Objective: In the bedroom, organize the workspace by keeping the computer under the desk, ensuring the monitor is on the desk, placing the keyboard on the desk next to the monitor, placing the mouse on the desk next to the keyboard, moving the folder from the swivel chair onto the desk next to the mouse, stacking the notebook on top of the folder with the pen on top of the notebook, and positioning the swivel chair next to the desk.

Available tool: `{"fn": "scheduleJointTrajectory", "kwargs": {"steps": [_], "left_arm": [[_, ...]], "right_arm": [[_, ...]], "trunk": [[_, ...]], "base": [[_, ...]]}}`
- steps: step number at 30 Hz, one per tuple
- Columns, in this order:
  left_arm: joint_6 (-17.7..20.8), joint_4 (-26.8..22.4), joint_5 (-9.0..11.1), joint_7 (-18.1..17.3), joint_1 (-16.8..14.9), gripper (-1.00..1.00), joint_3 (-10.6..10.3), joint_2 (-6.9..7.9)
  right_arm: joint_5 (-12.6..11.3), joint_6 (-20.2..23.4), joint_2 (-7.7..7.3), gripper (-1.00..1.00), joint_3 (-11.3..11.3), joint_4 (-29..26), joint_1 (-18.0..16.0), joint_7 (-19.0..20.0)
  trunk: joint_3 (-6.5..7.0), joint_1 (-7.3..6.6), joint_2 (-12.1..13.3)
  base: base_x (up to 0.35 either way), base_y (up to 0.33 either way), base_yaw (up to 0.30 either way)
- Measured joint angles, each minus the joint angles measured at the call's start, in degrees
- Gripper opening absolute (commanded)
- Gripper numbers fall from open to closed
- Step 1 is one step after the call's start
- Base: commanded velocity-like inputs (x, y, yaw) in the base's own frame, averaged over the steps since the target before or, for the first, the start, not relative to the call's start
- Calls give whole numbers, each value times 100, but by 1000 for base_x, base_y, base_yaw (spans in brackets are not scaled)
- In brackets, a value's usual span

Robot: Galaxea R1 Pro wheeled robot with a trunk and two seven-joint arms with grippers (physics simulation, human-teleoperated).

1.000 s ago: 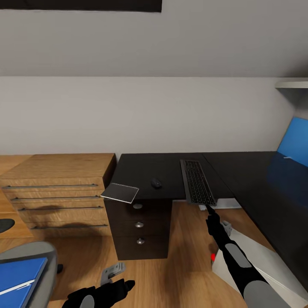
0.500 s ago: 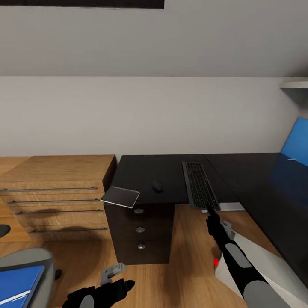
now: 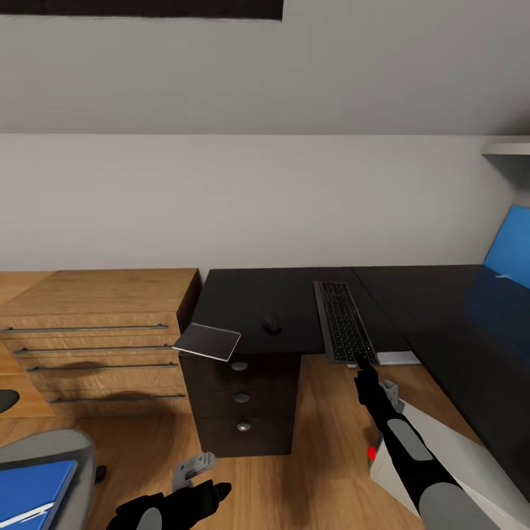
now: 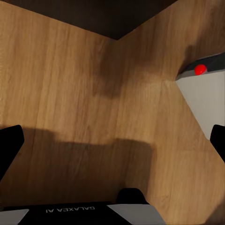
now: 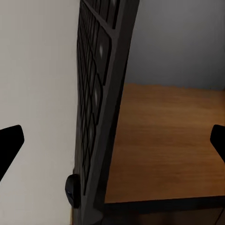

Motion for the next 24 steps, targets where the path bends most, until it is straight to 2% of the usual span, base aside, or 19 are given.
{"fn": "scheduleJointTrajectory", "kwargs": {"steps": [18, 24], "left_arm": [[-6, 0, 0, -15, -2, 100, 4, 1], [-9, 1, -2, -8, -4, 100, 0, 1]], "right_arm": [[1, 0, 0, 100, 7, 2, -3, 0], [3, 0, 0, 100, 7, 1, -1, 0]], "trunk": [[0, -1, 0], [0, -1, 0]], "base": [[89, 0, 0], [173, 0, 0]]}}
